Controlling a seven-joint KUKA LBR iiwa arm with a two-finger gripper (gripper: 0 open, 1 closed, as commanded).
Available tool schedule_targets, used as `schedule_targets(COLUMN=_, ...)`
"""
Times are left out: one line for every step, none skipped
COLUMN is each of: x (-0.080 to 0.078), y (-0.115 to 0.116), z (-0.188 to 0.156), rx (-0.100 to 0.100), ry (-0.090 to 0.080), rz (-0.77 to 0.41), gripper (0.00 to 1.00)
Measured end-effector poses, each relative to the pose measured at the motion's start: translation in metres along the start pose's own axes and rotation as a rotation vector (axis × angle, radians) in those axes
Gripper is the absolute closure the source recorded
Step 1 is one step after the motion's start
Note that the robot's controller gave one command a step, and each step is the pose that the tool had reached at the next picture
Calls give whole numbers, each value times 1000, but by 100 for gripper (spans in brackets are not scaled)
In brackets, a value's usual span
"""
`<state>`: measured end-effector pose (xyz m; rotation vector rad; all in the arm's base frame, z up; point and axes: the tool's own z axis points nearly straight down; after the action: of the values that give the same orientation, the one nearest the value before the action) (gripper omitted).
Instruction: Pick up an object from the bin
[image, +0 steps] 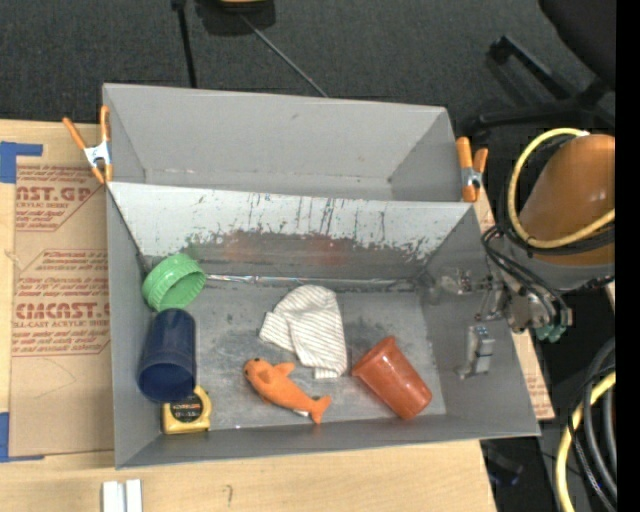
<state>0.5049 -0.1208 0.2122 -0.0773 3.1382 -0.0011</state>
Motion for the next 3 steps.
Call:
schedule_targets(x=0, y=0, z=0, rx=0, ry=0, rz=0, gripper=0)
schedule_targets(x=-12, y=17, z=48, rx=2, ry=-7, rz=-32, gripper=0)
schedule_targets(x=-12, y=46, z=106, rx=0, ry=1, rz=-161, gripper=0)
